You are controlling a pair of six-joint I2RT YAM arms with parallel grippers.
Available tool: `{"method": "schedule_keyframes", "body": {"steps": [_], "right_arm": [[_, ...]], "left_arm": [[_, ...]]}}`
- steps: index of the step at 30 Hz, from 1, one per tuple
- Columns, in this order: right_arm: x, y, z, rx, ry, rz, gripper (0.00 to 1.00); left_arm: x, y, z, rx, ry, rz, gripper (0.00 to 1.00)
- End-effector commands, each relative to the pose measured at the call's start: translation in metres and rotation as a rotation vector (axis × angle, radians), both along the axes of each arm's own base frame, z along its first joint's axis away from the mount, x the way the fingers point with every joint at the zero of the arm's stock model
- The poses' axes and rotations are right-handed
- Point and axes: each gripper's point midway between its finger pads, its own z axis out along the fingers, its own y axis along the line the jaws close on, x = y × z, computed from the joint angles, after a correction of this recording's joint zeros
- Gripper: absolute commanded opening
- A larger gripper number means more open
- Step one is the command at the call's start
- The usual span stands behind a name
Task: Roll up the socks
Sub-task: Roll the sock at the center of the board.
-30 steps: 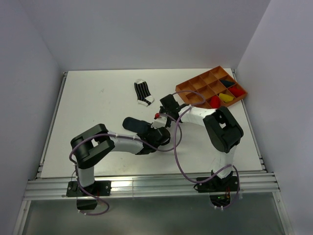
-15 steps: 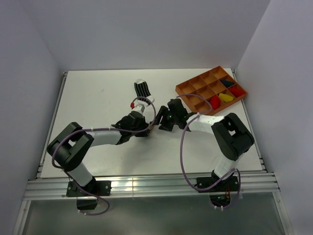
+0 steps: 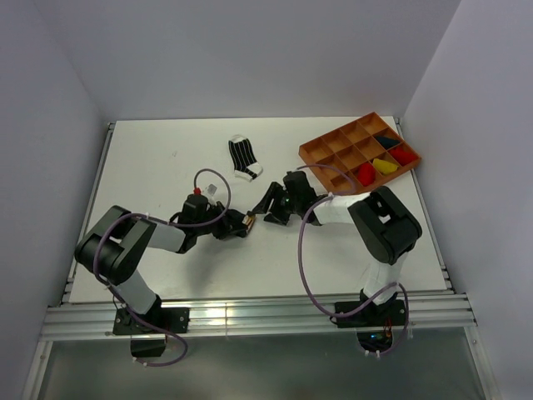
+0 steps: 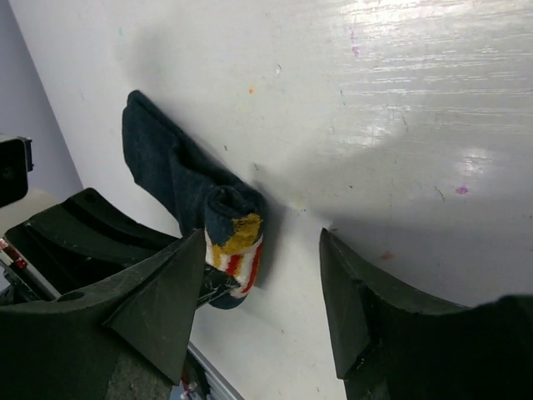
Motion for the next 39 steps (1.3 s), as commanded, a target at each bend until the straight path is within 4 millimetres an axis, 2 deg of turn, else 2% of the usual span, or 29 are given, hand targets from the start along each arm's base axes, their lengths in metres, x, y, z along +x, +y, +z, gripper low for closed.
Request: {"method": "schedule_keyframes", "body": {"steps": [1,6,14,20,22,24,25,26,29,31,35,36,39], "right_arm": [[0.008,0.013,0.009,0.024,-0.028,0.021,0.64],[0.008,0.02,0.002,0.021,-0.012,0.039,0.61],[-0.001,0.034,-0.009,-0.012,0.038,0.111,0.45],[-0.008,0.041,-0.016,-0.018,0.07,0.159,0.27],[-0.009,0.04,-0.017,-0.026,0.074,0.169,0.11],[-0.009,0.038,-0.017,-0.044,0.07,0.173,0.0],[-0.007,0.036,-0.017,-0.059,0.059,0.166,0.0],[-0.004,0.035,-0.015,-0.069,0.051,0.163,0.0],[0.002,0.028,-0.011,-0.123,0.02,0.144,0.0],[0.006,0.02,-0.009,-0.168,0.004,0.124,0.0],[0.011,0.007,-0.006,-0.251,-0.02,0.099,0.0],[0.01,0.003,-0.007,-0.27,-0.015,0.094,0.0],[0.011,0.0,-0.002,-0.282,-0.034,0.089,0.0]], "left_arm": [[-0.01,-0.001,-0.004,-0.077,0.074,-0.003,0.0],[-0.013,0.002,-0.008,-0.08,0.087,0.011,0.01],[-0.019,0.005,-0.013,-0.086,0.101,0.024,0.01],[-0.019,0.005,-0.017,-0.078,0.1,0.02,0.01],[-0.02,0.005,-0.018,-0.076,0.1,0.016,0.01],[-0.02,0.006,-0.018,-0.068,0.092,0.009,0.05],[-0.019,0.006,-0.016,-0.064,0.083,0.011,0.08],[-0.018,0.007,-0.014,-0.057,0.076,0.012,0.18],[-0.013,0.013,-0.008,0.009,0.033,0.027,0.39],[-0.007,0.019,0.0,0.069,-0.012,0.05,0.48],[-0.003,0.024,0.016,0.195,-0.107,0.06,0.55],[0.002,0.023,0.029,0.206,-0.15,0.071,0.57],[0.001,0.031,0.031,0.297,-0.176,0.095,0.61]]}}
